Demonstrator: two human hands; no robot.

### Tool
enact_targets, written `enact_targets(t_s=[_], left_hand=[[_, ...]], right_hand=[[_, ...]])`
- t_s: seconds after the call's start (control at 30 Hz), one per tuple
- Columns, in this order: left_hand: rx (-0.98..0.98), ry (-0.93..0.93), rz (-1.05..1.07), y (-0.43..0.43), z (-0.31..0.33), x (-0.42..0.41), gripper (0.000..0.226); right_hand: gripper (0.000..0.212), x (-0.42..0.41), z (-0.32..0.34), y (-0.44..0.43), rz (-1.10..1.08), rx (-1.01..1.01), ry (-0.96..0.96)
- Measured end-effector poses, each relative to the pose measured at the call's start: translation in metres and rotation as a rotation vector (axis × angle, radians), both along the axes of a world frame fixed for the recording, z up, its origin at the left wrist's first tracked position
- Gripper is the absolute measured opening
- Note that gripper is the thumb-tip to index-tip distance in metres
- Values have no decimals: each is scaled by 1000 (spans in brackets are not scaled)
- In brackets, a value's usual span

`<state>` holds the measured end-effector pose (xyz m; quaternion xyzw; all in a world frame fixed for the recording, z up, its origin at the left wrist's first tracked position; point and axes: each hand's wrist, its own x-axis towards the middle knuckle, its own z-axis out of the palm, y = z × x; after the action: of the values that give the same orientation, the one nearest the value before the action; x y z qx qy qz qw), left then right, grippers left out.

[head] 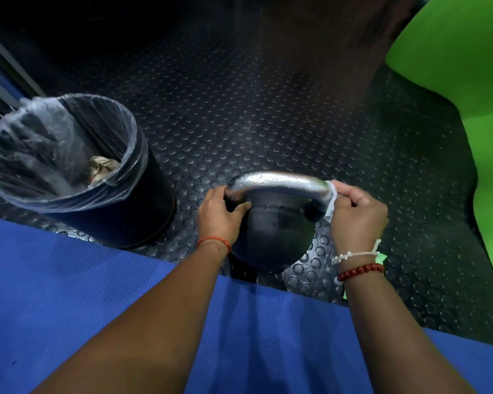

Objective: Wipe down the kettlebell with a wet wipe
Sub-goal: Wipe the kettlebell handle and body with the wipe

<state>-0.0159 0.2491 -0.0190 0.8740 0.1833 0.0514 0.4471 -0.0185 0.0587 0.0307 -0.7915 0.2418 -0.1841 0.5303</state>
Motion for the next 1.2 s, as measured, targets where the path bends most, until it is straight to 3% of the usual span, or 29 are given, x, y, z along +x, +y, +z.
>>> enact_targets(t_s=[0.07, 0.17, 0.33, 0.47, 0.6, 0.73, 0.87, 0.97, 1.2], left_hand=[[-3, 6, 0, 0, 0, 1, 26], [-2, 19, -5, -1, 2, 1, 26], [-4, 13, -13, 0, 2, 1, 26], [-10, 17, -11, 0, 2, 1, 26], [4, 20, -9, 0, 3, 1, 27], [0, 11, -7, -1, 3, 0, 27], [-4, 12, -4, -1, 2, 0, 27], [2, 6, -3, -1, 3, -1, 28], [3, 13, 7, -2, 2, 0, 29]], right_hand=[[32, -5, 0, 3, 12, -39, -52], [32, 4, -2, -2, -59, 65, 58], [33, 0, 3, 3, 27, -50, -29], [28, 12, 10, -11, 46, 22, 165], [32, 5, 11, -10, 141, -75, 68], [28, 14, 9, -17, 107, -12, 177], [30, 12, 14, -19, 204, -40, 148], [27, 22, 21, -28, 285, 26, 305], [28, 47, 28, -41, 582, -26, 406]])
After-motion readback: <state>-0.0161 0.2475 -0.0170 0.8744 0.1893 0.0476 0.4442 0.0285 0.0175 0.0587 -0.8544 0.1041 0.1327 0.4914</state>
